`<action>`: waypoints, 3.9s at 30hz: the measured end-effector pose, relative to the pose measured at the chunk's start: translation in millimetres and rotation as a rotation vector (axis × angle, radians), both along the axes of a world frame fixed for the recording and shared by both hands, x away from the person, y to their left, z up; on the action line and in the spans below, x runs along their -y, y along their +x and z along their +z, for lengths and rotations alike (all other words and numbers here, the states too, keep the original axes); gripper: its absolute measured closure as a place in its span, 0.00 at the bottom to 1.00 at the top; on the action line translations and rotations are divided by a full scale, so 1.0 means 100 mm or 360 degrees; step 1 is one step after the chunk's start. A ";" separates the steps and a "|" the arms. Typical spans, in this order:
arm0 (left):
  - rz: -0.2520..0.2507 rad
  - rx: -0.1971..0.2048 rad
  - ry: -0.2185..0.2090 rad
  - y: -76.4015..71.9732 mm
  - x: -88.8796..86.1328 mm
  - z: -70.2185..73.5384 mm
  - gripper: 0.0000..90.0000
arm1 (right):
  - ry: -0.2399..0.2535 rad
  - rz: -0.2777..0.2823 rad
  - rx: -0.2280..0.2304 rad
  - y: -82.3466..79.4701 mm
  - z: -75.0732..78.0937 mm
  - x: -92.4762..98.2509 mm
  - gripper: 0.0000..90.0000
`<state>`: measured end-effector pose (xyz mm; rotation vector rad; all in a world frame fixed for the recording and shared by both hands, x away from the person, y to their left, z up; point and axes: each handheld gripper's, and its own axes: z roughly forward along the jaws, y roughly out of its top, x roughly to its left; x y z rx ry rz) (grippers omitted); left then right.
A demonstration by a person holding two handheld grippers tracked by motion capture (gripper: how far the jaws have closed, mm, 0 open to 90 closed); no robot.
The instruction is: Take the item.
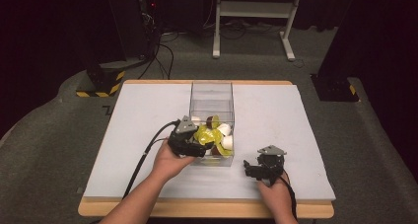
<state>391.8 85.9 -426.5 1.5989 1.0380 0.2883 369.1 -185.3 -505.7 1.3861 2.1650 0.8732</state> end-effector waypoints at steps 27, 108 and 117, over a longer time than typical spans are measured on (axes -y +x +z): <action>0.0008 0.0030 0.0205 0.04 0.18 -0.10 0.33 | -0.0003 0.0003 0.0003 0.00 0.00 0.00 0.10; 0.0063 0.0200 -0.0068 -0.13 -0.05 0.18 0.42 | -0.0004 0.0003 0.0004 0.00 0.00 0.00 0.10; 0.0081 0.0202 -0.0080 -0.12 -0.11 0.18 0.42 | -0.0003 0.0003 0.0004 0.00 0.00 0.00 0.10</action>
